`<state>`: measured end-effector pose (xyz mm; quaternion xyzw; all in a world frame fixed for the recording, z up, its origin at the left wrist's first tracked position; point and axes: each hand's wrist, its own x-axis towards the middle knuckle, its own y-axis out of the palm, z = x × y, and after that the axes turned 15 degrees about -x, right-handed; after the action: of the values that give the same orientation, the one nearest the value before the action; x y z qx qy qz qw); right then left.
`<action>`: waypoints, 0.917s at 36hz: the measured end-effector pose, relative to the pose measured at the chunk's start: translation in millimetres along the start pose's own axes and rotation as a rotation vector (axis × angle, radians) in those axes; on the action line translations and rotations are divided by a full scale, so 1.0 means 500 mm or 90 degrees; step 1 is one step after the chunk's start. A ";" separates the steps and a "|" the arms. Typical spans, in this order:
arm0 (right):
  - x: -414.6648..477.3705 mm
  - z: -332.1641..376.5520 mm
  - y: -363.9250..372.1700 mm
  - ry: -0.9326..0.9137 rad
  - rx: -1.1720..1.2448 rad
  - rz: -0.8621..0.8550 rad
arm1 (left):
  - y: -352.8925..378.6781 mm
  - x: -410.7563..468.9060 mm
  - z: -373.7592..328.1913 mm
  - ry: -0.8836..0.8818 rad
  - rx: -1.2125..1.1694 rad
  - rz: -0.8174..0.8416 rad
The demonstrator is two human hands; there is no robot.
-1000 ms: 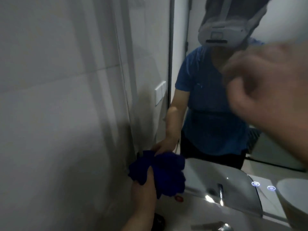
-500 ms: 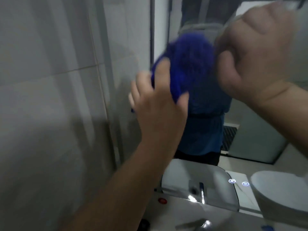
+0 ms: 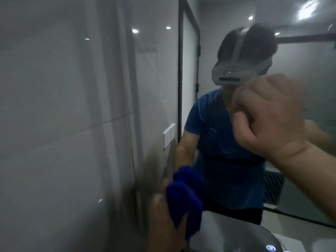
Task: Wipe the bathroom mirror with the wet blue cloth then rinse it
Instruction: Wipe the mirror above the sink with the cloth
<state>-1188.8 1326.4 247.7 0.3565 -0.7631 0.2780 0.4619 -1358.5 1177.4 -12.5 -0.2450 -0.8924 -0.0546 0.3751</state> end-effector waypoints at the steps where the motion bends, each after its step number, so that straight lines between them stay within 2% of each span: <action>1: -0.001 -0.001 0.000 0.004 -0.001 0.005 | -0.017 0.033 -0.032 -0.016 -0.002 -0.049; 4: -0.001 -0.001 0.001 0.011 0.001 0.015 | -0.061 0.195 -0.188 0.071 0.068 -0.294; 5: -0.001 -0.001 0.002 0.011 0.002 0.016 | -0.075 0.256 -0.252 0.078 0.038 -0.337; 7: 0.001 0.000 0.001 0.013 -0.002 0.012 | -0.101 0.348 -0.338 0.134 0.036 -0.357; 10: 0.000 0.002 -0.003 0.017 -0.002 0.002 | -0.109 0.413 -0.387 0.203 0.149 -0.319; 16: -0.002 0.000 -0.003 0.011 -0.007 0.000 | -0.060 0.325 -0.293 0.212 0.273 -0.300; 20: -0.002 0.002 -0.001 0.011 -0.002 -0.015 | -0.025 0.179 -0.161 0.130 0.301 -0.283; 26: -0.002 0.004 0.005 0.019 0.012 -0.056 | -0.019 -0.022 -0.001 -0.088 0.247 -0.273; 28: -0.003 0.004 0.005 0.020 0.005 -0.056 | -0.027 -0.091 0.051 -0.157 0.276 -0.261; 31: -0.002 0.002 0.000 0.028 0.000 -0.038 | -0.051 -0.141 0.064 -0.345 0.254 -0.224; 33: 0.001 0.000 -0.009 0.025 0.011 0.000 | -0.057 -0.121 0.028 -0.409 0.188 -0.201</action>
<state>-1185.5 1323.8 248.7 0.3551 -0.7512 0.2919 0.4737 -1344.9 1132.5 -62.4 -0.0522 -0.9894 0.0971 0.0944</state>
